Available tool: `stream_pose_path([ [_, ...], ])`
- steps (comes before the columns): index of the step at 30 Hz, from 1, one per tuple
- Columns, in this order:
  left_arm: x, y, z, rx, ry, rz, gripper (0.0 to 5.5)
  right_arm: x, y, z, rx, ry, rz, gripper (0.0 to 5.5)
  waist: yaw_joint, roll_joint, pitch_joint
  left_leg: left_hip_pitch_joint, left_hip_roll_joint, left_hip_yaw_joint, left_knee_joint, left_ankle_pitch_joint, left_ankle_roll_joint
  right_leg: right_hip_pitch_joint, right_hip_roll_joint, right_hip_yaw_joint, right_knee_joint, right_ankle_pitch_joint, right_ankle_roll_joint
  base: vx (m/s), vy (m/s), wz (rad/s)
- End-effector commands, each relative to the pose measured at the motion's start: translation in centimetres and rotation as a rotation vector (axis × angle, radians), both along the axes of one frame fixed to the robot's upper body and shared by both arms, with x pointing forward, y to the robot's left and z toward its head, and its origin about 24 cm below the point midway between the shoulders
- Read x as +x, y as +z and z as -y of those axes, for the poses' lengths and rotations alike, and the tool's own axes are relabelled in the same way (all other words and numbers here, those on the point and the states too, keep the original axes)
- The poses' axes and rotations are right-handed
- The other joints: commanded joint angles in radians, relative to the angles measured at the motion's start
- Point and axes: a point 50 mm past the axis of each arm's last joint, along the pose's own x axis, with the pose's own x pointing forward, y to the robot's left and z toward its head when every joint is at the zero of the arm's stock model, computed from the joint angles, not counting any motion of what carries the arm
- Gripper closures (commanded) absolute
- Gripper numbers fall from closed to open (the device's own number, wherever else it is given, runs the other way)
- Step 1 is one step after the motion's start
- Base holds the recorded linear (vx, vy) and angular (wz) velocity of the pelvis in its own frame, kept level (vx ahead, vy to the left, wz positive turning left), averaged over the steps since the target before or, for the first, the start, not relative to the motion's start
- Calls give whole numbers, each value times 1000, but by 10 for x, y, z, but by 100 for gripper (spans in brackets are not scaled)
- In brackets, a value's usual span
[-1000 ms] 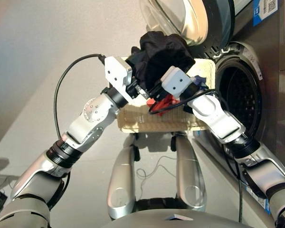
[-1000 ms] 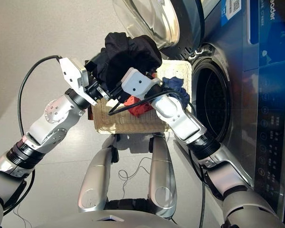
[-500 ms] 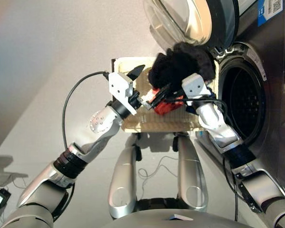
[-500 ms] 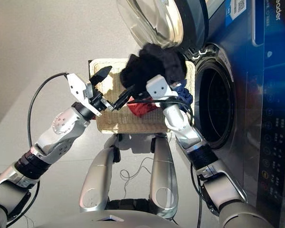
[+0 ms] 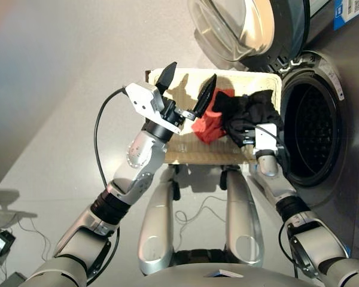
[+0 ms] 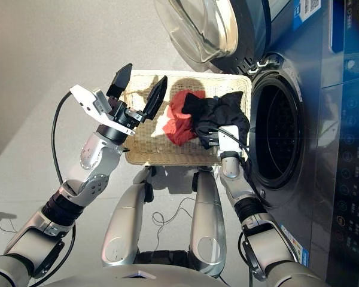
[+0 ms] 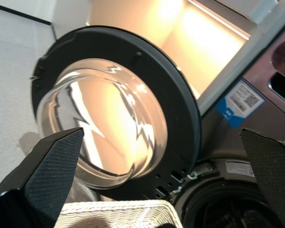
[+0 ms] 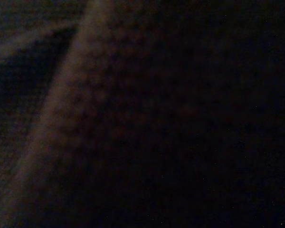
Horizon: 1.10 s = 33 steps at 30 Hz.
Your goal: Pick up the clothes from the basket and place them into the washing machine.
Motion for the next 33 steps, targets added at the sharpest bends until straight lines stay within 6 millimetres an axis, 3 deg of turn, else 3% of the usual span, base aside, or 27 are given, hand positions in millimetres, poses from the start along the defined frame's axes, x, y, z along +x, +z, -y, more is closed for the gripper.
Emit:
stream_pose_path([
  [1, -25, 32, 4, -62, -33, 214, 0, 4, 27, 19, 115, -169, 185, 550, 12, -4, -15, -61, 28, -36, 208, -142, -35, 49, -32, 74, -47, 28, 91, 0, 0, 0],
  [8, -24, 35, 10, -83, -58, 202, 0, 16, 78, 77, 212, -453, 368, 550, 35, 19, -15, -164, 31, -54, 325, -184, -32, -52, -29, 77, 81, -26, 82, 0, 0, 0],
  [15, -23, 30, 10, -78, -66, 170, 0, -3, 123, 145, 280, -720, 538, 550, 50, 42, -15, -266, 31, -68, 413, -213, -34, -156, -28, 84, 173, -62, 78, 0, 0, 0],
  [16, -23, 29, 9, -75, -63, 167, 0, -6, 131, 153, 295, -754, 574, 550, 52, 44, -15, -282, 30, -70, 413, -203, -33, -172, -28, 87, 173, -51, 77, 0, 0, 0],
  [21, -22, 29, 8, -75, -51, 159, 0, -20, 158, 177, 367, -865, 707, 550, 55, 48, -15, -321, 32, -69, 435, -208, -35, -219, -25, 94, 196, -57, 75, 0, 0, 0],
  [25, -20, 31, 6, -77, -38, 152, 0, -33, 177, 197, 574, -975, 850, 550, 56, 50, -15, -338, 34, -67, 455, -220, -38, -242, -24, 102, 217, -66, 74, 0, 0, 0],
  [33, -18, 35, 2, -72, -8, 150, 0, -42, 178, 217, 799, -1065, 885, 550, 45, 47, -15, -352, 39, -59, 469, -224, -41, -264, -22, 112, 229, -62, 73, 0, 0, 0],
])
